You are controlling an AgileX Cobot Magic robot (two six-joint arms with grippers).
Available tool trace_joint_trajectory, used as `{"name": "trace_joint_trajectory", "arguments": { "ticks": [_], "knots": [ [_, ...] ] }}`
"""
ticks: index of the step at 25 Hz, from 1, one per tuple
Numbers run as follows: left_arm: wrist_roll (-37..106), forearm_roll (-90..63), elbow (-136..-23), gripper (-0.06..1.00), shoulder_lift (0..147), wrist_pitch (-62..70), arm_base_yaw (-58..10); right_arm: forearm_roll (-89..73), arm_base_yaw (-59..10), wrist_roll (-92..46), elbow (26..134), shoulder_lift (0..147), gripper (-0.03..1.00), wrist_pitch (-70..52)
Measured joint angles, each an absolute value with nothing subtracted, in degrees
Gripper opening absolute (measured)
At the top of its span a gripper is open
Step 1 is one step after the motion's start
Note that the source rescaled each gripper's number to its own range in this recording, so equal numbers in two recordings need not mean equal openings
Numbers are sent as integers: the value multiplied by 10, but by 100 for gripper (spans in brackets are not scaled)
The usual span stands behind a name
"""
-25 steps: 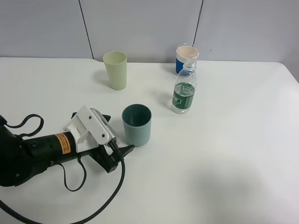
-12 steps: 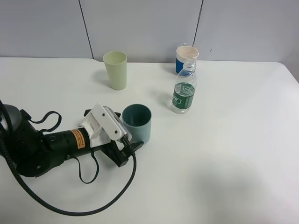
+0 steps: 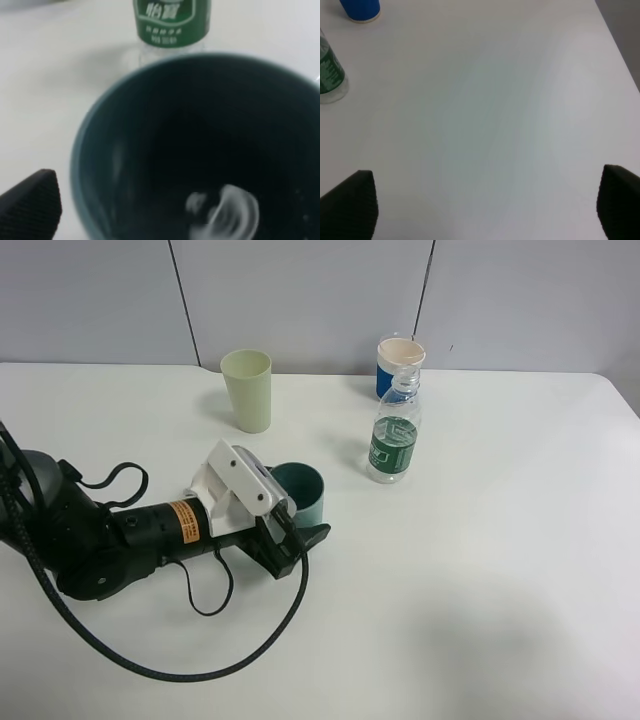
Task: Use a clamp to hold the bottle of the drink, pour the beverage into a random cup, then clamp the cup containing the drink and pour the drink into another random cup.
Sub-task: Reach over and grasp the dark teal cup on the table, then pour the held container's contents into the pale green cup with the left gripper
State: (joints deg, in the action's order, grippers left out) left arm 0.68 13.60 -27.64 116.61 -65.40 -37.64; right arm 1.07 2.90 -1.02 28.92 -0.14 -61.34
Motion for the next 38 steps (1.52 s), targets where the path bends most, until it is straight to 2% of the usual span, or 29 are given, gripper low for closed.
{"name": "trace_joint_trajectory", "arguments": {
  "ticks": [22,23,24,25,27,28,29,38],
  "knots": [
    [-14,182,-281,100,1180,-654,-376,11,29,-10,289,-1,70,-613],
    [-14,183,-281,97,1180,-654,-376,11,29,-10,289,-1,70,-613],
    [-14,183,-281,84,1180,-654,-376,11,29,-10,289,-1,70,-613],
    [-15,183,-281,65,1180,-654,-376,11,29,-10,289,-1,70,-613],
    [-19,179,-281,4,1180,-654,-376,11,29,-10,289,-1,70,-613],
    [-19,179,-281,4,1180,-654,-376,11,29,-10,289,-1,70,-613],
    [-20,179,-281,0,1180,-654,-376,11,29,-10,289,-1,70,-613],
    [-22,175,-281,2,1180,-653,-376,11,29,-10,289,-1,70,-613]
  ]
}}
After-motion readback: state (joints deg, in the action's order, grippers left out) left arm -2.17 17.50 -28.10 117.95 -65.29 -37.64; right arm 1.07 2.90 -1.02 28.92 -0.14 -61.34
